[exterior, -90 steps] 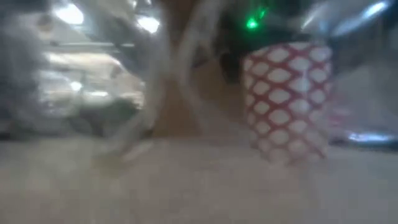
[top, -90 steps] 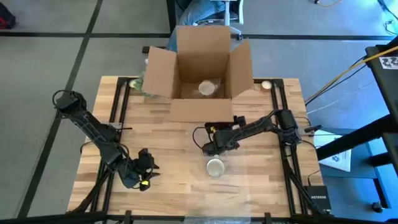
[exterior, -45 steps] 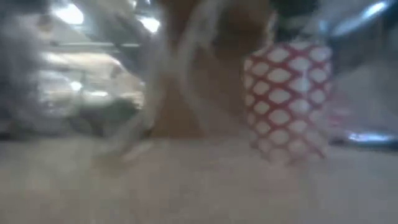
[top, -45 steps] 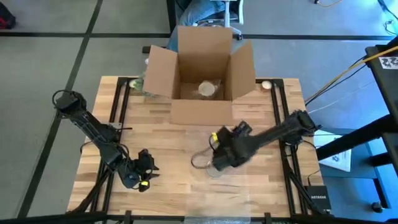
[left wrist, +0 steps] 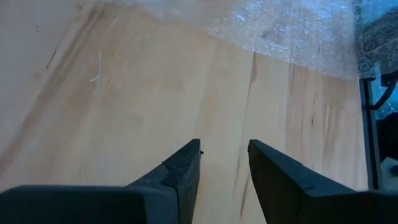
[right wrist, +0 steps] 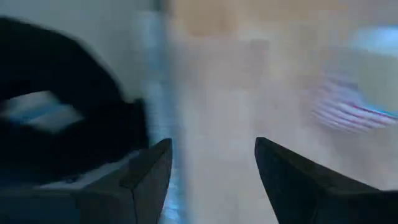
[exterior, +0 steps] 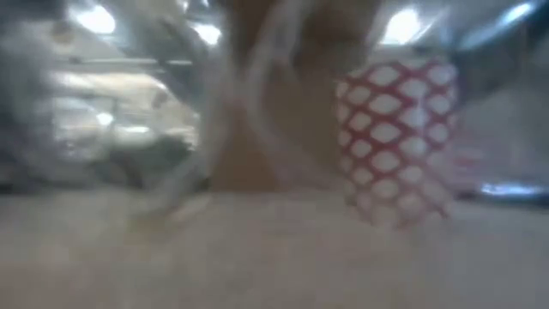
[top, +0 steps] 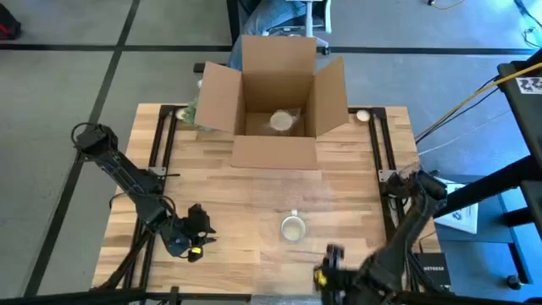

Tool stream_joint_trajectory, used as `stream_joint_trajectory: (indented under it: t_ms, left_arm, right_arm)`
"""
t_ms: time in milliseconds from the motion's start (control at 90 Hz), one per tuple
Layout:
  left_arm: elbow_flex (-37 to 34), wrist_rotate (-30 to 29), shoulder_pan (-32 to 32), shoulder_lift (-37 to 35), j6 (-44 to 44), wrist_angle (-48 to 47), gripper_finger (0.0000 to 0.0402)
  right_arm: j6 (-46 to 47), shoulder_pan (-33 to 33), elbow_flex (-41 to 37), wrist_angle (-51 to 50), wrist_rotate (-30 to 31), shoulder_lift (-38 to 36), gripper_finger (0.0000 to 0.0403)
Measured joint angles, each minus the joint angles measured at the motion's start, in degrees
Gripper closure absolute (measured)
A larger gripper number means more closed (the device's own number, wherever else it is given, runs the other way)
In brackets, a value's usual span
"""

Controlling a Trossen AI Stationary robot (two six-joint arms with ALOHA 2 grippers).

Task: Wrap mug
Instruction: Wrap the red mug with bubble wrap

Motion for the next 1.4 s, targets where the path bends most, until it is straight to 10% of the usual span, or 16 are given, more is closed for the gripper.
stream_joint_trajectory:
  t_ms: [556,933,1400]
  left_arm:
    - [0.0,1.1,0.0,0.0,-2.8,0.0,0.0282]
    - [0.0,0.9,0.0,0.0,-2.6,0.0,0.0282]
    - [0.0,1.6,0.0,0.0,-0.1,2.0,0.0282]
  right_arm:
    - [-8.1,-0.6,-0.1,9.0,-0.7,15.0,0.0194]
    - [-5.5,-1.5,-0.1,5.1,-7.8,15.2,0.0394]
    - [0.9,-7.5,16.0,-26.4,4.2,10.9,0.0402]
